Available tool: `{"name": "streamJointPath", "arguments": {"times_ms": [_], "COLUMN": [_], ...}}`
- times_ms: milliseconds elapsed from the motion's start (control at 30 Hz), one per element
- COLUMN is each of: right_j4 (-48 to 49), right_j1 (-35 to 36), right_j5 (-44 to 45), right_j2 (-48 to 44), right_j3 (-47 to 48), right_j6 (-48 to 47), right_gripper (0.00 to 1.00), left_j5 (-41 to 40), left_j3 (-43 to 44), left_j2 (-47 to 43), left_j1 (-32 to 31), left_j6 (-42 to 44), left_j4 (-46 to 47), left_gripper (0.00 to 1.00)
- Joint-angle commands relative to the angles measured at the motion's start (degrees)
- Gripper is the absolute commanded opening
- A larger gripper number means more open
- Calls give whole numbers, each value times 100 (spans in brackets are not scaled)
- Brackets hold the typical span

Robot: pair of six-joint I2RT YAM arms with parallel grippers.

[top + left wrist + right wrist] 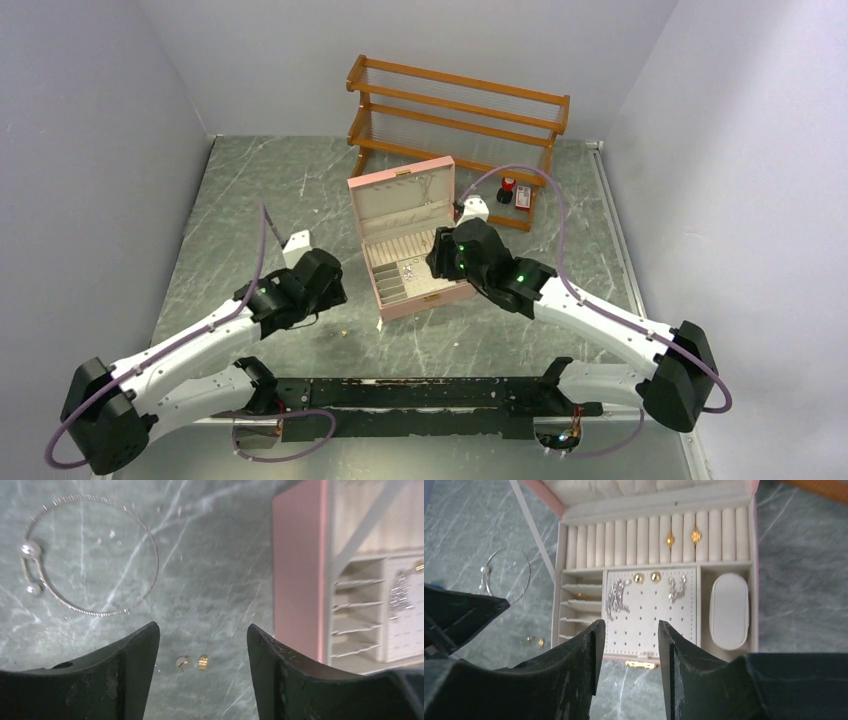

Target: Organize the mixed jewelry

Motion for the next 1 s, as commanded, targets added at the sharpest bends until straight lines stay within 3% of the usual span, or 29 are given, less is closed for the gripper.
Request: {"name": "streamJointPath", "arguments": {"times_ms": [0,200,433,667,967], "right_j4": [122,397,450,565,569], "right_j1": [5,3,3,3,3], "right_j5": [-478,-750,-765,-717,-723], "right_j2": [-312,-452,-158,-133,-226], "right_j3": [-366,-735,-618,-663,-770], "right_j6": [471,699,638,514,494], "right_gripper": [47,47,47,47,47], "left_j5": [989,2014,2182,2065,2075], "left_j3": [-148,-507,-348,-188,-80], "left_j2": [323,277,981,1595,1856], "left_j1": [44,44,43,47,40], "left_j6": [-313,-189,244,544,688], "left_j4": [39,227,243,347,485], "left_gripper": [66,46,44,26,24]}}
